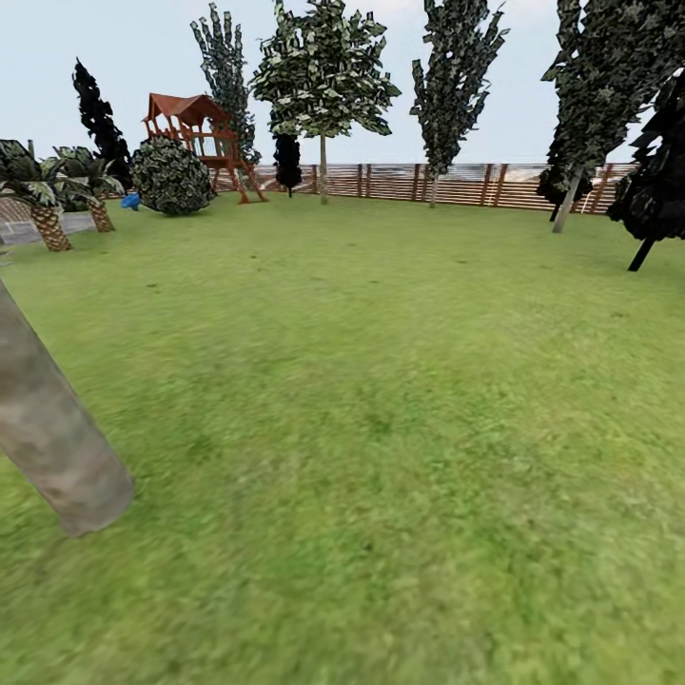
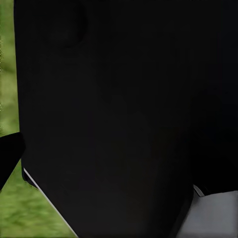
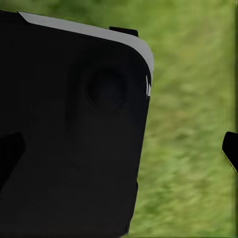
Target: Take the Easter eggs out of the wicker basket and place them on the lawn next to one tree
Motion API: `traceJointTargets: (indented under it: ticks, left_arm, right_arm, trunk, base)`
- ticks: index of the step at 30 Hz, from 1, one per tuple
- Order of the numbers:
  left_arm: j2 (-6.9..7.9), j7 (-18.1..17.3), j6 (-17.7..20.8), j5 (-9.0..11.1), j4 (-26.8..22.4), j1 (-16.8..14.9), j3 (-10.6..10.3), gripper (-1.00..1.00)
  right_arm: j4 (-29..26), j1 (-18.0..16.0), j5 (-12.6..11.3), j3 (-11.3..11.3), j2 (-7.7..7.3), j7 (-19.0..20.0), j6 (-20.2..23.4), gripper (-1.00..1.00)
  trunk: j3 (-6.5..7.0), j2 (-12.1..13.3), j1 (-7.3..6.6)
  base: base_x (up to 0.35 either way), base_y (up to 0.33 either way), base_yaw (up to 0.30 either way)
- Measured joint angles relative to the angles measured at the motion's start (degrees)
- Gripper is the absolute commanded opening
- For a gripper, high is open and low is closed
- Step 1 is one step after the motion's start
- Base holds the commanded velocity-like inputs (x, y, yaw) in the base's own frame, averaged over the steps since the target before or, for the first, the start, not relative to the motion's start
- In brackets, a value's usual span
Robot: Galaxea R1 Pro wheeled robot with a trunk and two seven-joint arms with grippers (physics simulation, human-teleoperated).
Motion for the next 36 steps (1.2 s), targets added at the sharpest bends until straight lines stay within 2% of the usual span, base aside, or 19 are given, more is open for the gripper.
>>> traceJointTargets:
  ticks: [36]
  left_arm:
    - [0.05, 0.0, 0.0, 0.0, 0.0, 0.0, 0.0, 1.0]
  right_arm:
    - [0.0, 0.0, 0.0, 0.0, 0.02, 0.0, 0.0, 1.0]
  trunk:
    - [0.0, 0.0, 0.0]
  base:
    - [0.339, 0.0, 0.0]
